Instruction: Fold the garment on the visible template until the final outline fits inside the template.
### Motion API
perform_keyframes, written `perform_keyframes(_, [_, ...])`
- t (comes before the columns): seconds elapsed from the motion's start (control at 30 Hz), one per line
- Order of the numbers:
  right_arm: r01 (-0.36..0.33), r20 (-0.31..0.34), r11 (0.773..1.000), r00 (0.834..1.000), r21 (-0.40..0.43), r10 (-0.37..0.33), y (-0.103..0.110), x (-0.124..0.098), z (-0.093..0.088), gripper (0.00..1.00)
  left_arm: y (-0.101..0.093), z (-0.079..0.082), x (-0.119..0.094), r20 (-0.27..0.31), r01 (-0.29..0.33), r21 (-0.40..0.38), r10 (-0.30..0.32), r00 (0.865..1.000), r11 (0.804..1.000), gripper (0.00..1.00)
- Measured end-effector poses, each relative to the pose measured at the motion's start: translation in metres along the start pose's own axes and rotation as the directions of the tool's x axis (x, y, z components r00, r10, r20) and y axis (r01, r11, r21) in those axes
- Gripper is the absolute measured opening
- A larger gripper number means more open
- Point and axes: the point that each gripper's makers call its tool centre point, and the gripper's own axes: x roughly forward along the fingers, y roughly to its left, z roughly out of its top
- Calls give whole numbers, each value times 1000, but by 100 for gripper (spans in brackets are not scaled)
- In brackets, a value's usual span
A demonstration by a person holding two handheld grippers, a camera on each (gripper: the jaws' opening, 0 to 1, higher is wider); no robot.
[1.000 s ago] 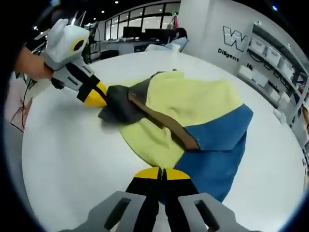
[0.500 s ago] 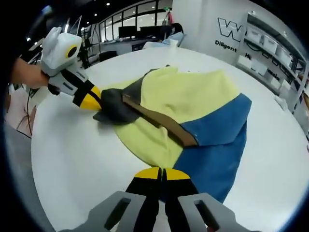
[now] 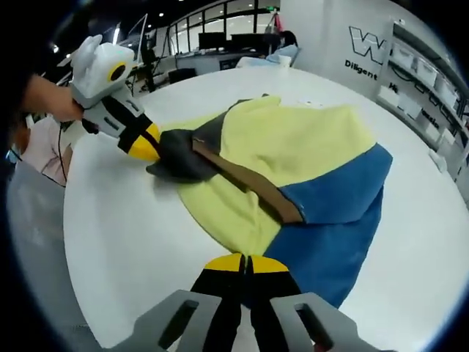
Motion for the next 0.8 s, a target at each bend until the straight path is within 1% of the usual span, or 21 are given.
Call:
perform_keyframes(0.1, [-11, 2, 1000, 1000, -9, 11, 8, -4, -5, 0, -9, -7, -6, -4, 3, 14, -3, 1000, 1000, 2])
perform_keyframes(0.3, [-29, 13, 1000, 1000, 7, 29, 22, -11, -12, 0, -18, -16, -13, -3, 3, -9, -3, 1000, 1000, 2])
perform_keyframes(0.4, [-40, 17, 999, 999, 0, 40, 30, -15, -17, 0, -24, -22, -17, -4, 2, -11, -2, 1000, 1000, 2])
perform_keyframes(0.63, [-53, 16, 999, 998, -2, 53, 42, -21, -23, 0, -39, -33, -26, 8, 3, -31, -3, 1000, 1000, 2])
perform_keyframes(0.8, [-63, 15, 998, 998, -13, 63, 54, -27, -30, 0, -50, -42, -33, 1, 7, -29, -7, 1000, 1000, 2])
